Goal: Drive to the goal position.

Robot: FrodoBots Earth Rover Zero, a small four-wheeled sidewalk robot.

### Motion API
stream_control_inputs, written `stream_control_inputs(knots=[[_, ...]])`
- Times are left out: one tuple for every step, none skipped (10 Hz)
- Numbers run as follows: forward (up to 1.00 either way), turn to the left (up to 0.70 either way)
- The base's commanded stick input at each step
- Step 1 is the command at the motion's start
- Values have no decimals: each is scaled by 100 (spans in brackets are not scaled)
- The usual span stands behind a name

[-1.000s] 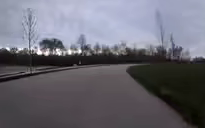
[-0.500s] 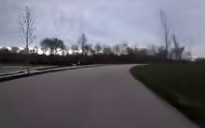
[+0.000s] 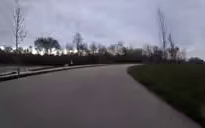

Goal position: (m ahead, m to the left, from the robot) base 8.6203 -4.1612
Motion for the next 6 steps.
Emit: stream_control_inputs(knots=[[100,0],[100,0],[100,0],[100,0],[100,0],[100,0]])
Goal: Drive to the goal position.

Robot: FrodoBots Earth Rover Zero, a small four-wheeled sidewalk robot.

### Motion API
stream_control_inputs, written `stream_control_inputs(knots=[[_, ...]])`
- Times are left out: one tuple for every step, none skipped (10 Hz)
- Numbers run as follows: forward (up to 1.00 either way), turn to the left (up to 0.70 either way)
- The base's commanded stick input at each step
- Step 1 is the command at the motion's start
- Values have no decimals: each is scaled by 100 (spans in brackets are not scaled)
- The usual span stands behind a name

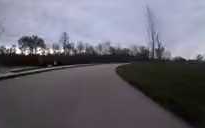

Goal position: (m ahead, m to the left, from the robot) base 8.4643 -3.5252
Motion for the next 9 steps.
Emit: stream_control_inputs(knots=[[100,0],[100,0],[100,0],[100,0],[100,0],[100,0],[100,0],[100,0],[100,0]])
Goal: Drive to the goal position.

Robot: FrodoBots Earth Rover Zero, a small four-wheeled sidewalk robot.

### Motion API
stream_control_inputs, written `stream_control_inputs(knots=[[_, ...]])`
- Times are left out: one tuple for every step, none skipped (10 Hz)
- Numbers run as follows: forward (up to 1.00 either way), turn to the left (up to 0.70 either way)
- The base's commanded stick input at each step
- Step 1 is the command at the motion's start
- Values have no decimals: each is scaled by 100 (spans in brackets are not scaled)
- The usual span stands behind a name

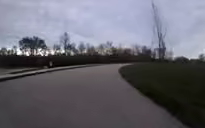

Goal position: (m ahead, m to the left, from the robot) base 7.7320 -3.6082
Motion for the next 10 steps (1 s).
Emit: stream_control_inputs(knots=[[100,0],[100,0],[100,0],[100,0],[100,0],[100,0],[100,0],[100,0],[100,-1],[100,-7]])
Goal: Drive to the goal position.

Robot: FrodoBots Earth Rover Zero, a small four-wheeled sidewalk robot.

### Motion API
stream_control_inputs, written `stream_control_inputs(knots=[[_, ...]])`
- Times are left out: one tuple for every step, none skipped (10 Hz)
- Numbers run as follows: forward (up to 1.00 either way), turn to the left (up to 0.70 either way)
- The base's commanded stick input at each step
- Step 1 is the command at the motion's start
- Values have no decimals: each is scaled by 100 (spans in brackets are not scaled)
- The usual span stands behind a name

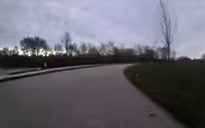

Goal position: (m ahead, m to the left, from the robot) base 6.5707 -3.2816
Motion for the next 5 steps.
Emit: stream_control_inputs(knots=[[100,-25],[100,-39],[100,-40],[100,-40],[100,-40]])
